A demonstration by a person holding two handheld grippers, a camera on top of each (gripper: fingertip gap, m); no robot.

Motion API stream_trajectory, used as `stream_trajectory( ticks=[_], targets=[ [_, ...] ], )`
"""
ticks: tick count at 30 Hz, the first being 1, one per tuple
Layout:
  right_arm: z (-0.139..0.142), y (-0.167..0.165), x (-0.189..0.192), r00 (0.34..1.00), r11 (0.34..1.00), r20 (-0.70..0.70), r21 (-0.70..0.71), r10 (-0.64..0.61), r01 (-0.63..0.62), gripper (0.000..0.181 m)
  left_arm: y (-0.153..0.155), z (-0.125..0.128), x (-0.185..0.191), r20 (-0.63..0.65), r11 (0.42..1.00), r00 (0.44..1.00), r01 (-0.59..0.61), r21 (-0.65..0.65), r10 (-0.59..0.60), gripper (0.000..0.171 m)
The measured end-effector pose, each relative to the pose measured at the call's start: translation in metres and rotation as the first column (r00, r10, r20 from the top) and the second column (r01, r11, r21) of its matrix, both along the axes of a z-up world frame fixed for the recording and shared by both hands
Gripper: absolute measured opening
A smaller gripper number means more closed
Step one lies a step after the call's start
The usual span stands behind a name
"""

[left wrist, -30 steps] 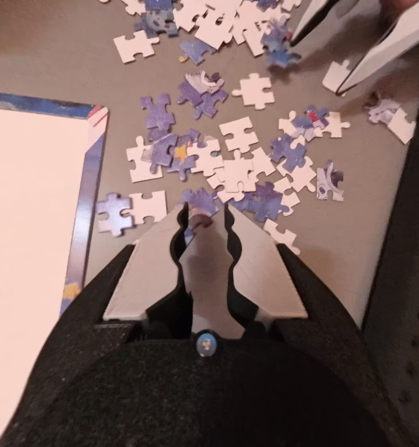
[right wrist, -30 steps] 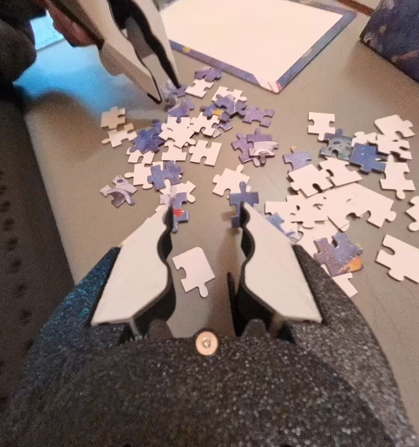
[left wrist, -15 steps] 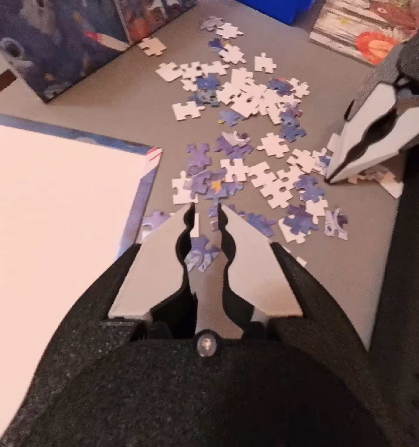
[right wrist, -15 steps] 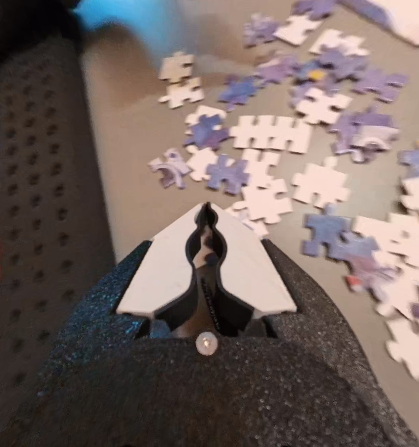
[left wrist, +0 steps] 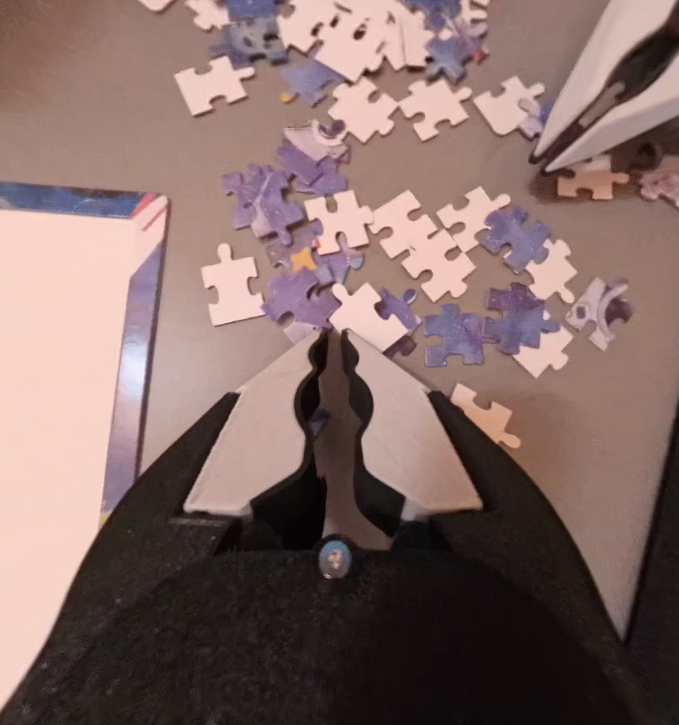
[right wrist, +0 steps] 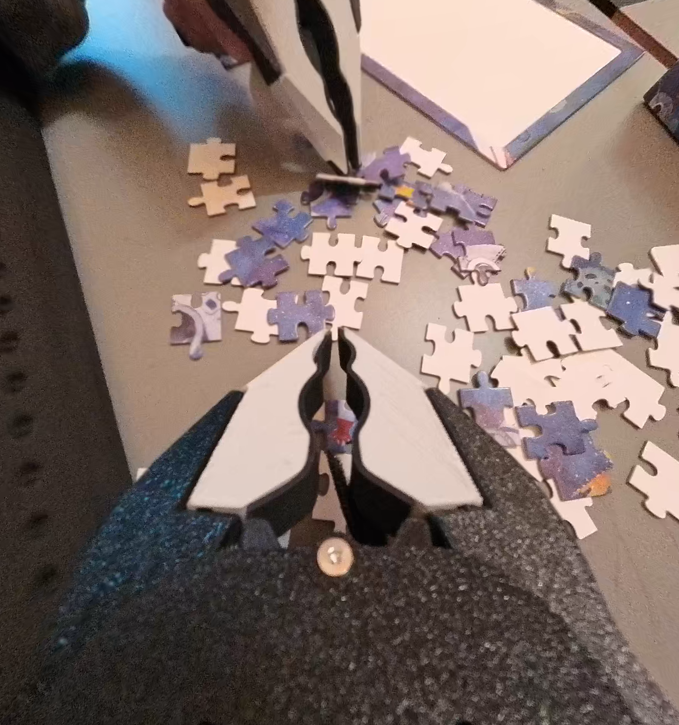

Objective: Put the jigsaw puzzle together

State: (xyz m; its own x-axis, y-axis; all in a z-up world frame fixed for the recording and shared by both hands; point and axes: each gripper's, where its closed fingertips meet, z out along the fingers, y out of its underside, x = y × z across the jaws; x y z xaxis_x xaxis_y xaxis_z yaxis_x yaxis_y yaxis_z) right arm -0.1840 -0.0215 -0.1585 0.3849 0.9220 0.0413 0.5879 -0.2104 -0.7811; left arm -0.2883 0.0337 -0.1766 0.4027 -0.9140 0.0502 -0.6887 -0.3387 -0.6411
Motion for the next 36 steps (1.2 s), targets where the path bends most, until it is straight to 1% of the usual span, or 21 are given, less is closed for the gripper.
stream_trajectory(
  ticks=[1, 3, 4, 6, 8, 10, 12, 14, 17, 18, 19, 20, 21, 24, 25, 27, 29, 31, 33, 34, 36],
  targets=[
    [-0.002, 0.000, 0.000, 1.000, 1.000, 0.017, 0.008, 0.004, -0.004, 0.003, -0.001, 0.000, -0.001, -0.023, 0.999, 1.000, 0.015, 0.042, -0.014, 0.007],
    [-0.002, -0.003, -0.001, 1.000, 1.000, 0.009, 0.000, 0.011, -0.011, 0.003, 0.014, 0.003, -0.013, -0.053, 0.992, 0.997, -0.043, 0.120, 0.050, 0.007],
    [0.000, -0.007, -0.001, 0.999, 0.999, -0.013, -0.023, 0.030, -0.031, 0.002, 0.022, 0.006, -0.020, -0.041, 0.989, 0.995, -0.089, 0.120, 0.094, 0.009],
    [0.011, -0.030, -0.002, 0.984, 0.982, -0.097, -0.107, 0.148, -0.158, 0.000, 0.035, 0.011, -0.034, -0.002, 0.979, 0.983, -0.181, 0.088, 0.182, 0.014],
    [0.025, -0.051, 0.009, 0.962, 0.944, -0.167, -0.219, 0.214, -0.248, 0.000, 0.040, 0.022, -0.049, 0.038, 0.969, 0.971, -0.237, 0.073, 0.235, 0.015],
    [0.026, -0.079, 0.027, 0.950, 0.860, -0.174, -0.405, 0.261, -0.310, 0.000, 0.032, 0.039, -0.070, 0.053, 0.960, 0.962, -0.271, 0.071, 0.268, 0.015],
    [0.007, -0.086, 0.040, 0.962, 0.852, -0.079, -0.449, 0.263, -0.270, 0.000, 0.010, 0.044, -0.098, 0.034, 0.960, 0.961, -0.276, 0.052, 0.274, 0.012],
    [-0.011, -0.091, 0.041, 0.957, 0.833, -0.021, -0.488, 0.289, -0.262, 0.000, -0.019, 0.029, -0.128, -0.039, 0.963, 0.963, -0.267, -0.018, 0.267, 0.004],
    [-0.015, -0.084, 0.023, 0.959, 0.796, -0.084, -0.540, 0.270, -0.272, 0.000, -0.045, 0.007, -0.160, -0.096, 0.940, 0.945, -0.323, -0.110, 0.314, 0.000],
    [-0.015, -0.062, 0.020, 0.979, 0.839, -0.070, -0.507, 0.191, -0.200, 0.000, -0.046, 0.001, -0.165, -0.103, 0.931, 0.935, -0.349, -0.111, 0.338, 0.000],
    [-0.015, -0.030, 0.023, 0.997, 0.903, -0.038, -0.423, 0.069, -0.079, 0.000, -0.043, -0.004, -0.166, -0.092, 0.925, 0.929, -0.367, -0.094, 0.359, 0.000],
    [-0.014, -0.001, 0.032, 0.999, 0.947, -0.003, -0.319, -0.037, 0.034, 0.000, -0.043, -0.002, -0.160, -0.038, 0.927, 0.932, -0.362, -0.100, 0.360, 0.000],
    [-0.007, 0.016, 0.040, 0.995, 0.967, -0.003, -0.237, -0.098, 0.094, 0.000, -0.050, -0.002, -0.151, -0.013, 0.937, 0.945, -0.324, -0.129, 0.326, 0.000],
    [0.029, 0.013, 0.034, 0.979, 0.987, -0.194, -0.155, -0.069, 0.039, 0.000, -0.043, -0.002, -0.140, -0.022, 0.948, 0.948, -0.319, -0.019, 0.318, 0.000],
    [0.033, 0.008, 0.030, 0.971, 0.988, -0.235, -0.153, -0.045, 0.009, 0.000, -0.039, -0.003, -0.135, -0.043, 0.948, 0.947, -0.319, 0.004, 0.319, 0.000],
    [0.021, -0.008, 0.023, 0.976, 0.971, -0.219, -0.230, 0.005, -0.057, 0.000, -0.033, -0.002, -0.116, -0.077, 0.954, 0.951, -0.297, 0.035, 0.299, 0.000],
    [0.003, -0.027, 0.005, 0.985, 0.938, -0.161, -0.324, 0.070, -0.119, 0.001, -0.043, -0.001, -0.088, -0.081, 0.982, 0.979, -0.185, 0.046, 0.188, 0.000],
    [-0.010, -0.052, -0.022, 0.977, 0.910, -0.102, -0.357, 0.187, -0.211, 0.003, -0.054, 0.006, -0.067, -0.038, 0.992, 0.993, -0.108, 0.065, 0.110, 0.000],
    [-0.017, -0.065, -0.049, 0.964, 0.911, -0.045, -0.317, 0.263, -0.263, 0.001, -0.062, 0.013, -0.050, 0.046, 0.995, 0.994, -0.096, 0.024, 0.095, 0.000],
    [-0.018, -0.064, -0.058, 0.964, 0.923, -0.015, -0.285, 0.266, -0.259, 0.000, -0.064, 0.012, -0.043, 0.063, 0.995, 0.993, -0.097, 0.004, 0.097, 0.001],
    [-0.018, -0.043, -0.059, 0.983, 0.960, 0.024, -0.220, 0.180, -0.171, 0.000, -0.064, 0.002, -0.039, 0.018, 0.994, 0.994, -0.110, 0.020, 0.110, 0.003]
  ],
)
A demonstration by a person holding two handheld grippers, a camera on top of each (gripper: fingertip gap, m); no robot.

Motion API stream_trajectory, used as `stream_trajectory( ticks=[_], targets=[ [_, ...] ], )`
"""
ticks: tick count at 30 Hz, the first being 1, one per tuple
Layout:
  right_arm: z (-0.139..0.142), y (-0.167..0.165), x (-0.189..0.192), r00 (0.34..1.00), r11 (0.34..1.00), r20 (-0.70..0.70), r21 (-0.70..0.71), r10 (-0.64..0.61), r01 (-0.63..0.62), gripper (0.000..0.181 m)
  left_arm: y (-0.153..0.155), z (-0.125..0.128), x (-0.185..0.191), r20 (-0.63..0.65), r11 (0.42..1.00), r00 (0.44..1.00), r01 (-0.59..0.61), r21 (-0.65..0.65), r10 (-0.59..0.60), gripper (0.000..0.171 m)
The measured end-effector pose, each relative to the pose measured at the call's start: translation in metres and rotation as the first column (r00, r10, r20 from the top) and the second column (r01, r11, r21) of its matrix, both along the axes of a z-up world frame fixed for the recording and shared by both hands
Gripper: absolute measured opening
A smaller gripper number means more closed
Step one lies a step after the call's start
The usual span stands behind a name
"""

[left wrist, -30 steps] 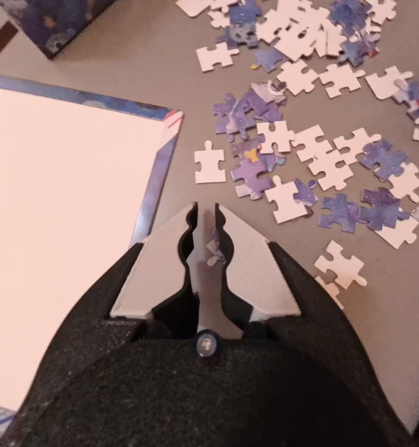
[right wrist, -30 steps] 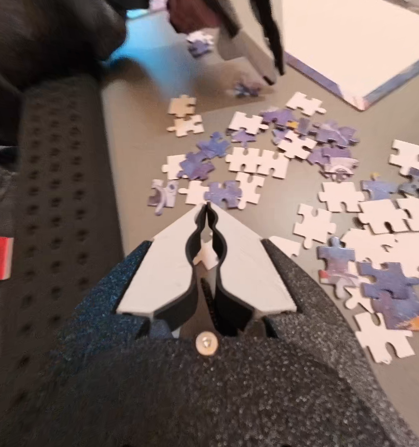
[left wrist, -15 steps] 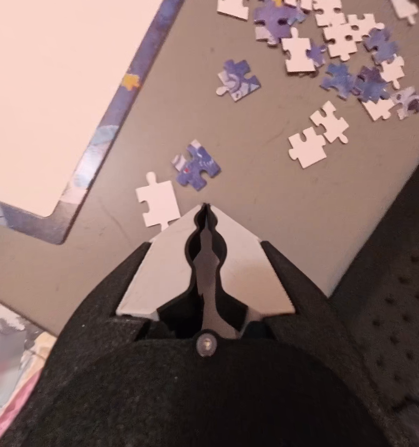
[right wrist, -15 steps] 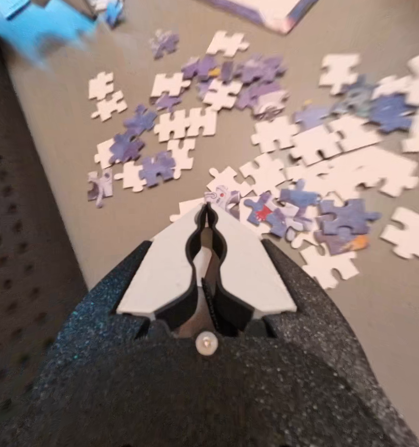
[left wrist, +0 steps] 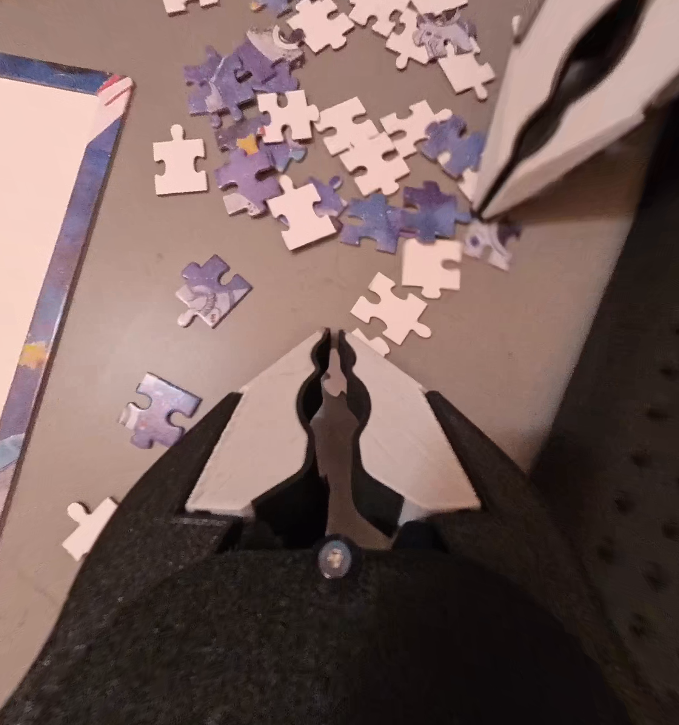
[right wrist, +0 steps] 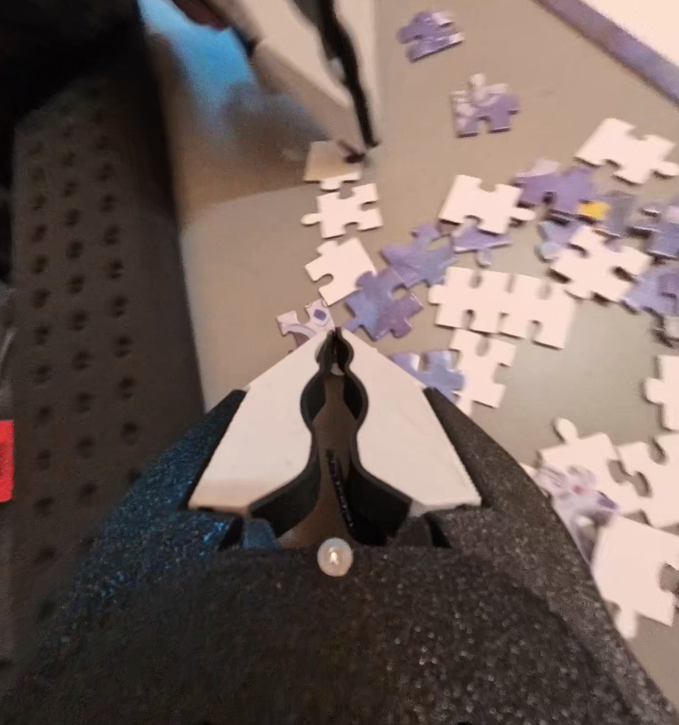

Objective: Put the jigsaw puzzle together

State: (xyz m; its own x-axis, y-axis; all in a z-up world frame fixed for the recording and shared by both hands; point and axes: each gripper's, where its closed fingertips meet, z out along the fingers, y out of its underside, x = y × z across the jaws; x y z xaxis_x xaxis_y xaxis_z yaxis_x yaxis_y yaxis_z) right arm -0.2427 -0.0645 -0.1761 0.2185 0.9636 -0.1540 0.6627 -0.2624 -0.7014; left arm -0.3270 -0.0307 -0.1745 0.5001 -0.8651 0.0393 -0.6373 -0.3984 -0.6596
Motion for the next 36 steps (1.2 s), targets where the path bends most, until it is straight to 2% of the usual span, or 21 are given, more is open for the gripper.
stream_trajectory(
  ticks=[3, 7, 8, 10, 13, 15, 16, 18, 19, 22, 24, 26, 28, 29, 32, 36],
  targets=[
    [0.004, 0.055, 0.037, 0.959, 0.955, 0.000, 0.086, -0.284, 0.283, 0.000, -0.008, -0.003, 0.016, 0.011, 1.000, 1.000, 0.030, -0.008, -0.029, 0.001],
    [0.037, 0.091, 0.087, 0.869, 0.854, -0.160, 0.173, -0.468, 0.492, 0.000, -0.007, -0.003, 0.045, -0.043, 0.997, 0.998, 0.055, 0.062, -0.052, 0.002],
    [0.041, 0.101, 0.102, 0.830, 0.811, -0.182, 0.183, -0.528, 0.556, 0.000, -0.007, -0.002, 0.056, -0.049, 0.994, 0.997, 0.069, 0.083, -0.065, 0.009],
    [0.043, 0.116, 0.126, 0.760, 0.753, -0.208, 0.131, -0.616, 0.645, 0.007, -0.005, 0.002, 0.075, -0.030, 0.993, 0.997, 0.068, 0.100, -0.065, 0.014],
    [0.039, 0.143, 0.136, 0.778, 0.783, -0.165, 0.047, -0.607, 0.621, 0.044, 0.012, 0.025, 0.088, 0.101, 0.996, 0.995, -0.023, 0.087, 0.014, 0.015],
    [0.031, 0.160, 0.136, 0.854, 0.854, -0.068, 0.036, -0.517, 0.520, 0.069, 0.026, 0.040, 0.084, 0.144, 0.995, 0.989, -0.046, 0.086, 0.033, 0.018],
    [0.022, 0.165, 0.136, 0.888, 0.888, -0.004, 0.027, -0.460, 0.460, 0.073, 0.034, 0.044, 0.081, 0.143, 0.993, 0.989, -0.062, 0.101, 0.047, 0.018],
    [-0.001, 0.173, 0.143, 0.907, 0.917, 0.141, 0.016, -0.396, 0.398, 0.074, 0.048, 0.044, 0.078, 0.114, 0.989, 0.990, -0.092, 0.116, 0.079, 0.018],
    [0.006, 0.177, 0.139, 0.922, 0.927, 0.097, 0.040, -0.375, 0.373, 0.068, 0.052, 0.041, 0.079, 0.096, 0.989, 0.992, -0.095, 0.110, 0.085, 0.018],
    [0.003, 0.177, 0.141, 0.919, 0.922, 0.084, 0.012, -0.386, 0.386, 0.072, 0.065, 0.028, 0.095, 0.027, 0.994, 0.997, -0.080, 0.076, 0.078, 0.012],
    [0.005, 0.169, 0.135, 0.925, 0.923, 0.016, -0.050, -0.380, 0.381, 0.065, 0.086, 0.030, 0.119, 0.067, 0.992, 0.991, -0.121, 0.040, 0.118, 0.000],
    [0.007, 0.156, 0.131, 0.934, 0.930, -0.018, -0.107, -0.356, 0.352, 0.056, 0.102, 0.023, 0.150, 0.135, 0.988, 0.981, -0.128, -0.084, 0.139, 0.000],
    [0.009, 0.145, 0.124, 0.944, 0.935, -0.031, -0.151, -0.330, 0.322, 0.060, 0.100, 0.006, 0.168, 0.150, 0.977, 0.981, -0.091, -0.193, 0.121, 0.000],
    [0.011, 0.139, 0.119, 0.949, 0.938, -0.053, -0.175, -0.312, 0.299, 0.063, 0.096, 0.004, 0.173, 0.180, 0.977, 0.978, -0.067, -0.203, 0.105, 0.000],
    [0.014, 0.123, 0.107, 0.961, 0.942, -0.096, -0.242, -0.260, 0.231, 0.065, 0.090, 0.005, 0.170, 0.184, 0.987, 0.977, -0.078, -0.142, 0.103, 0.000],
    [0.012, 0.128, 0.121, 0.958, 0.951, -0.018, -0.131, -0.286, 0.282, 0.066, 0.079, 0.001, 0.176, 0.123, 0.998, 0.992, -0.031, -0.045, 0.037, 0.000]
  ],
)
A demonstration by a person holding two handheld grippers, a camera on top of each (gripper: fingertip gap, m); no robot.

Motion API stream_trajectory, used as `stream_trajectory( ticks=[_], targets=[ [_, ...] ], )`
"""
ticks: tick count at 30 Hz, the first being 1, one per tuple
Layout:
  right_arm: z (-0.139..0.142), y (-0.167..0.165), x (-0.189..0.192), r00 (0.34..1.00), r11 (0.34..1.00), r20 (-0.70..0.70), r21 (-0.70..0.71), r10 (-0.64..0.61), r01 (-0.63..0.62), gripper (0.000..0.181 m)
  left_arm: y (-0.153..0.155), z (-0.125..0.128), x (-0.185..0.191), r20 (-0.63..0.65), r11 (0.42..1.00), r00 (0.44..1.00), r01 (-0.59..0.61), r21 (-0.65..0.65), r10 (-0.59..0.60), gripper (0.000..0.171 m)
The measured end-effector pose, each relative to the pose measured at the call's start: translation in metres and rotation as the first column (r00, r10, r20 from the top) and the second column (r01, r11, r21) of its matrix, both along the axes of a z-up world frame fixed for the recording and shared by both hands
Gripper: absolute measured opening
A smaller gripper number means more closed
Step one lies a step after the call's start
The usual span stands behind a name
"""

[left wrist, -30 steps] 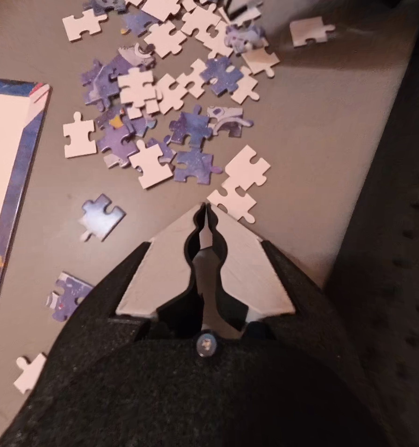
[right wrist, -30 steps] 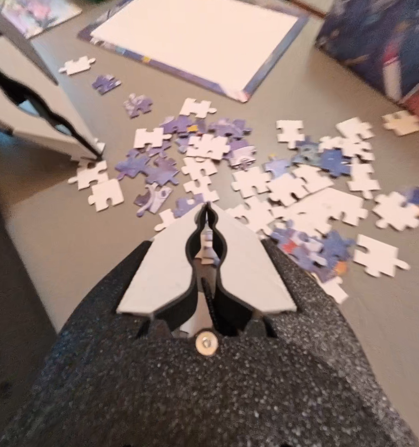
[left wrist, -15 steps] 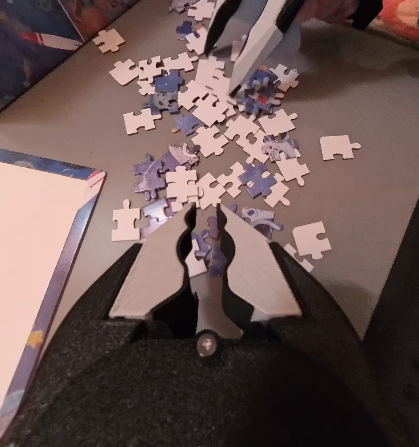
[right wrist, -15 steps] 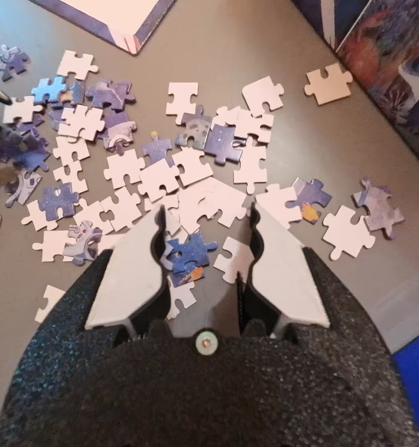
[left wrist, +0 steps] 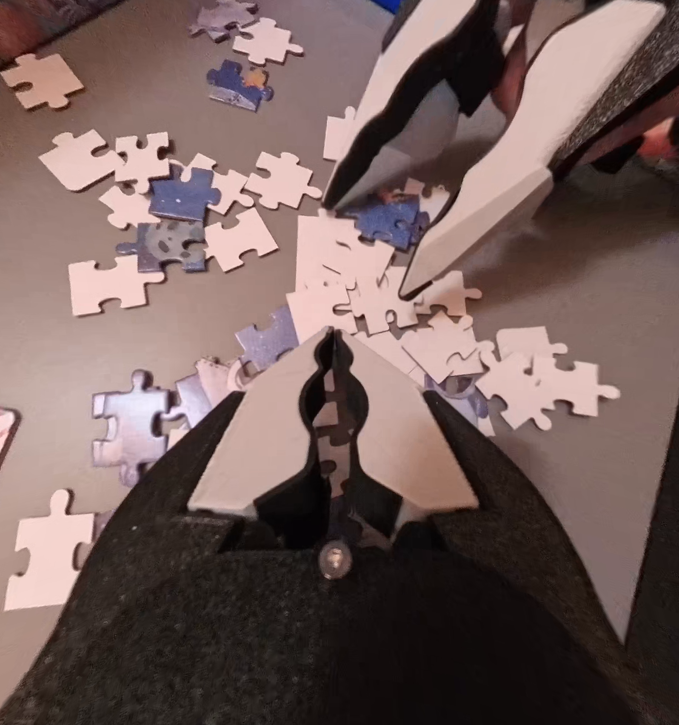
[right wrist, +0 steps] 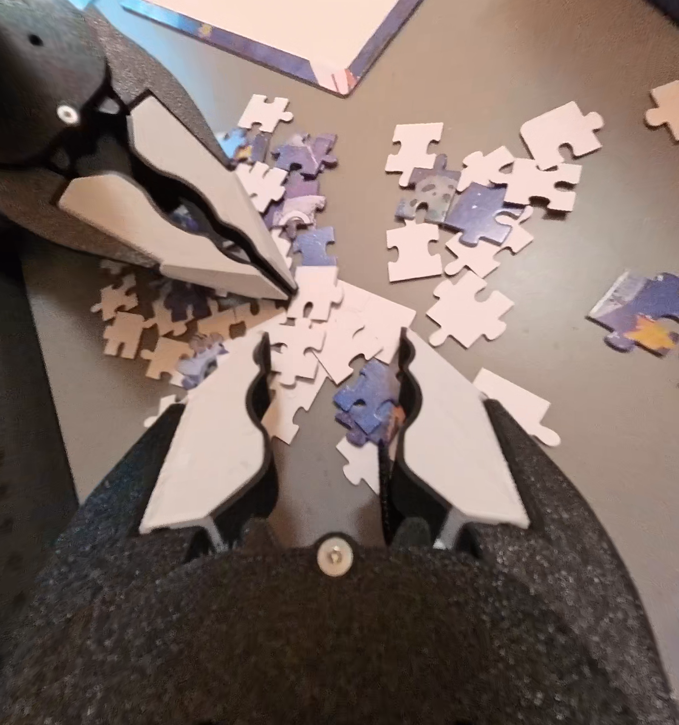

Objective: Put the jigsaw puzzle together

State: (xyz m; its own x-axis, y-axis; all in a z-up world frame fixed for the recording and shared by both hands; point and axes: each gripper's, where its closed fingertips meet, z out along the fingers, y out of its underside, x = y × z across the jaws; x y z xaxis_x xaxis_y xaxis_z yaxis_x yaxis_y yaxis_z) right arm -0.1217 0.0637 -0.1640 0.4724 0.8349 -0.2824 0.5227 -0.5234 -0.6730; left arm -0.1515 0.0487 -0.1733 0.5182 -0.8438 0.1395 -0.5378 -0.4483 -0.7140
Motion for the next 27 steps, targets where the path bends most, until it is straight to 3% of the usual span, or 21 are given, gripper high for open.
stream_trajectory(
  ticks=[4, 11, 15, 16, 17, 18, 19, 22, 25, 27],
  targets=[
    [-0.009, 0.008, 0.016, 0.994, 0.994, 0.077, 0.078, -0.079, 0.073, 0.075, 0.002, -0.001, 0.003, -0.004, 0.999, 1.000, -0.026, 0.020, 0.026, 0.000],
    [-0.002, -0.006, -0.006, 0.999, 0.999, -0.027, 0.003, -0.040, 0.040, 0.092, 0.003, -0.001, 0.005, 0.014, 0.999, 0.999, -0.041, -0.007, 0.041, 0.000],
    [0.023, -0.011, -0.012, 0.974, 0.997, -0.223, -0.077, -0.034, 0.017, 0.102, 0.001, -0.001, 0.005, 0.015, 0.999, 0.999, -0.036, -0.006, 0.036, 0.000],
    [0.043, -0.016, -0.015, 0.946, 0.997, -0.324, -0.074, 0.001, -0.026, 0.087, 0.001, -0.001, 0.004, 0.018, 0.999, 0.999, -0.036, -0.009, 0.036, 0.000],
    [0.071, -0.032, -0.021, 0.876, 0.987, -0.476, -0.092, 0.072, -0.131, 0.053, 0.002, -0.001, 0.004, 0.020, 0.999, 0.999, -0.036, -0.012, 0.037, 0.000],
    [0.095, -0.040, -0.022, 0.802, 0.976, -0.591, -0.109, 0.090, -0.190, 0.053, 0.002, -0.001, 0.004, 0.023, 0.999, 0.999, -0.036, -0.016, 0.036, 0.000],
    [0.102, -0.040, -0.021, 0.785, 0.973, -0.615, -0.124, 0.078, -0.193, 0.060, 0.002, -0.001, 0.004, 0.026, 0.999, 0.999, -0.035, -0.020, 0.036, 0.000],
    [0.064, -0.019, -0.006, 0.918, 0.997, -0.397, -0.062, 0.016, -0.044, 0.063, 0.001, -0.001, 0.004, 0.027, 0.999, 0.999, -0.032, -0.022, 0.032, 0.000],
    [0.020, 0.006, 0.017, 0.980, 0.993, -0.163, -0.017, -0.117, 0.116, 0.066, 0.001, -0.001, 0.004, 0.025, 0.999, 0.999, -0.030, -0.018, 0.031, 0.000],
    [-0.006, 0.009, 0.022, 0.991, 0.992, -0.027, -0.007, -0.127, 0.127, 0.066, 0.001, -0.001, 0.004, 0.023, 0.999, 0.999, -0.028, -0.015, 0.029, 0.000]
  ],
)
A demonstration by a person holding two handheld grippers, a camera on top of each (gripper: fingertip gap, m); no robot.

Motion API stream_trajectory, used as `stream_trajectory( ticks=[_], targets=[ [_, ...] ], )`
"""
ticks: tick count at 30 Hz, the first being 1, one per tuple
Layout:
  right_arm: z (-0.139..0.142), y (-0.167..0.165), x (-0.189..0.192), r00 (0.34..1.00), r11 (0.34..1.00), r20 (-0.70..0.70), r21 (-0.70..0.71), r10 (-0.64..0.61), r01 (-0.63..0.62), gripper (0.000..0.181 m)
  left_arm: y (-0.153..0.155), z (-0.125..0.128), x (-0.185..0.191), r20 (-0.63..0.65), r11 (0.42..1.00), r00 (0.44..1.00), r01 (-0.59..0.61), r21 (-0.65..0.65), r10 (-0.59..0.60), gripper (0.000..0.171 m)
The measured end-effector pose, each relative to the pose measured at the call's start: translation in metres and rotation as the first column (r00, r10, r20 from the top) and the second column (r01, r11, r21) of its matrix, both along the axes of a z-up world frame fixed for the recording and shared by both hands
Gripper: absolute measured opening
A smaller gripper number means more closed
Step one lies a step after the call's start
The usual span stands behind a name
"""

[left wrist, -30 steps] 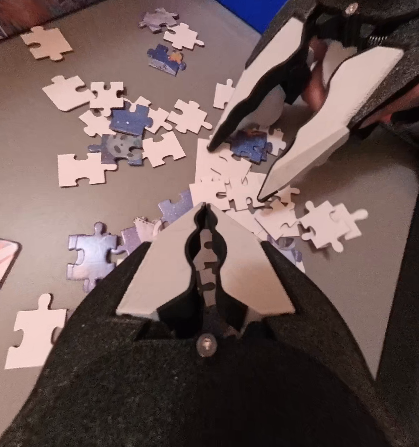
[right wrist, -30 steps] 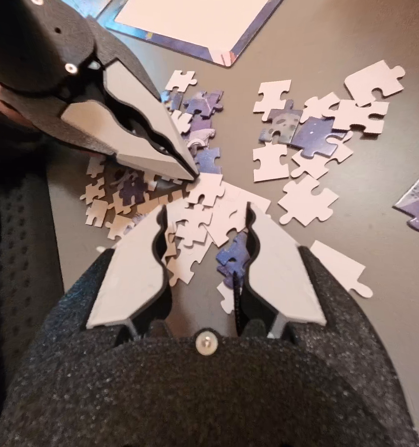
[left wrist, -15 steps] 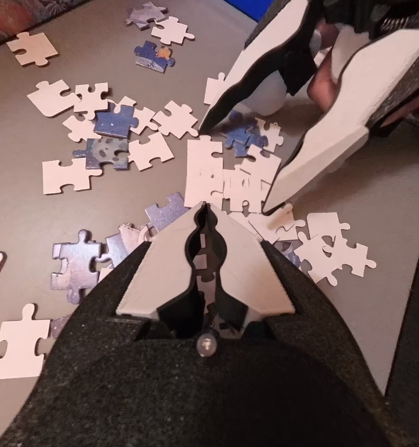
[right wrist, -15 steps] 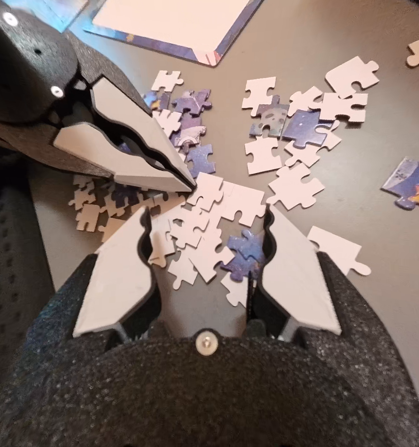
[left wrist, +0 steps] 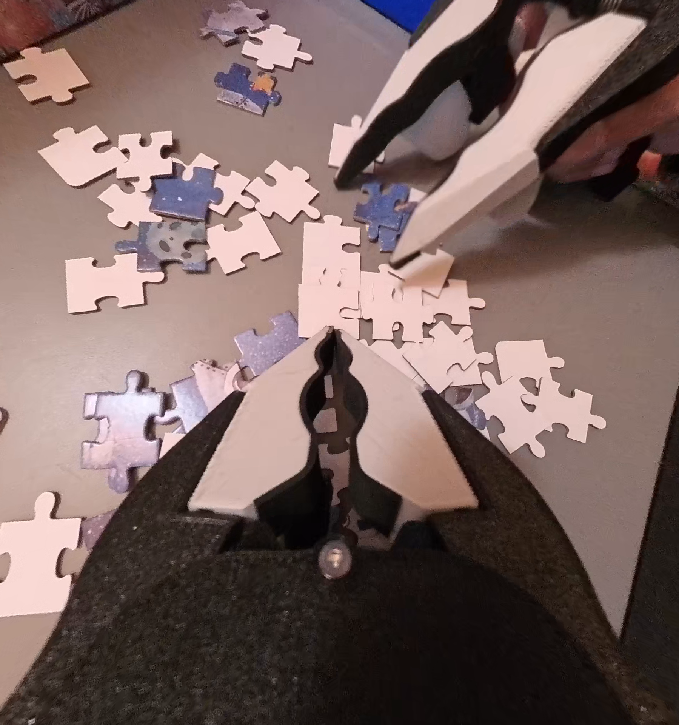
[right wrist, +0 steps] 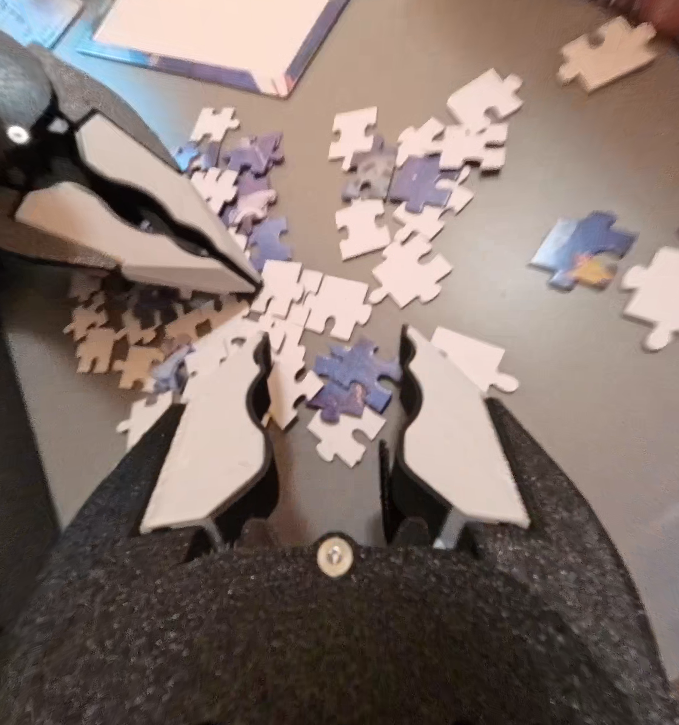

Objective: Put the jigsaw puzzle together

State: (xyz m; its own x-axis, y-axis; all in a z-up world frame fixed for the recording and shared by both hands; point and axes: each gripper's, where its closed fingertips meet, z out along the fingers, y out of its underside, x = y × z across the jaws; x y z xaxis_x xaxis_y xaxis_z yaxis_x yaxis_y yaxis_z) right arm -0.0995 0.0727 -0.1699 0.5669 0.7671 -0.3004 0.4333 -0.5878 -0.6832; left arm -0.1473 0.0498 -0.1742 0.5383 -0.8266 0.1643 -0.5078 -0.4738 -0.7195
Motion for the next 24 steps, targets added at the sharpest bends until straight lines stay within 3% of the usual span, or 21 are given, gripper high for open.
stream_trajectory(
  ticks=[1, 4, 6, 7, 9, 10, 11, 14, 16, 18, 21, 24],
  targets=[
    [0.004, 0.003, -0.002, 1.000, 0.999, -0.009, 0.048, -0.004, 0.005, 0.059, 0.000, 0.000, 0.000, 0.000, 1.000, 1.000, 0.000, 0.000, 0.000, 0.000],
    [0.003, -0.007, -0.016, 0.999, 0.999, -0.035, -0.006, 0.036, -0.036, 0.054, 0.000, 0.000, 0.000, 0.004, 1.000, 1.000, 0.001, -0.004, -0.001, 0.000],
    [0.007, -0.014, -0.025, 0.995, 0.997, -0.075, -0.039, 0.058, -0.061, 0.076, 0.000, 0.000, 0.000, 0.004, 1.000, 1.000, 0.002, -0.004, -0.002, 0.000],
    [0.011, -0.019, -0.028, 0.990, 0.994, -0.113, -0.062, 0.083, -0.090, 0.065, -0.001, 0.000, 0.000, 0.004, 1.000, 1.000, 0.002, -0.003, -0.002, 0.000],
    [0.048, -0.047, -0.050, 0.896, 0.952, -0.406, -0.159, 0.178, -0.262, 0.039, -0.001, 0.000, 0.000, 0.002, 1.000, 1.000, 0.003, -0.001, -0.003, 0.000],
    [0.066, -0.053, -0.055, 0.841, 0.933, -0.510, -0.180, 0.182, -0.311, 0.049, -0.001, 0.000, 0.000, 0.003, 1.000, 1.000, 0.004, -0.002, -0.004, 0.000],
    [0.072, -0.054, -0.054, 0.827, 0.929, -0.529, -0.174, 0.192, -0.327, 0.049, -0.001, 0.000, -0.001, 0.004, 1.000, 1.000, 0.004, -0.004, -0.004, 0.000],
    [0.055, -0.049, -0.034, 0.910, 0.965, -0.356, -0.072, 0.212, -0.253, 0.049, -0.004, 0.000, -0.006, -0.013, 1.000, 1.000, 0.022, -0.009, -0.022, 0.000],
    [0.038, -0.054, -0.015, 0.961, 0.975, -0.165, -0.001, 0.220, -0.223, 0.042, -0.009, 0.000, -0.016, -0.062, 0.998, 0.997, 0.049, -0.039, -0.051, 0.000],
    [0.023, -0.063, -0.002, 0.977, 0.976, 0.012, 0.042, 0.214, -0.214, 0.041, -0.005, 0.000, -0.033, -0.149, 0.999, 0.988, 0.047, -0.024, -0.050, 0.000],
    [0.005, -0.063, 0.013, 0.972, 0.991, 0.214, 0.073, 0.098, -0.116, 0.036, 0.015, 0.000, -0.058, -0.281, 0.996, 0.959, -0.013, 0.090, 0.038, 0.000],
    [-0.004, -0.066, 0.011, 0.971, 0.994, 0.238, 0.095, 0.023, -0.047, 0.028, 0.012, 0.005, -0.048, -0.237, 0.993, 0.971, -0.003, 0.118, 0.032, 0.005]
  ],
)
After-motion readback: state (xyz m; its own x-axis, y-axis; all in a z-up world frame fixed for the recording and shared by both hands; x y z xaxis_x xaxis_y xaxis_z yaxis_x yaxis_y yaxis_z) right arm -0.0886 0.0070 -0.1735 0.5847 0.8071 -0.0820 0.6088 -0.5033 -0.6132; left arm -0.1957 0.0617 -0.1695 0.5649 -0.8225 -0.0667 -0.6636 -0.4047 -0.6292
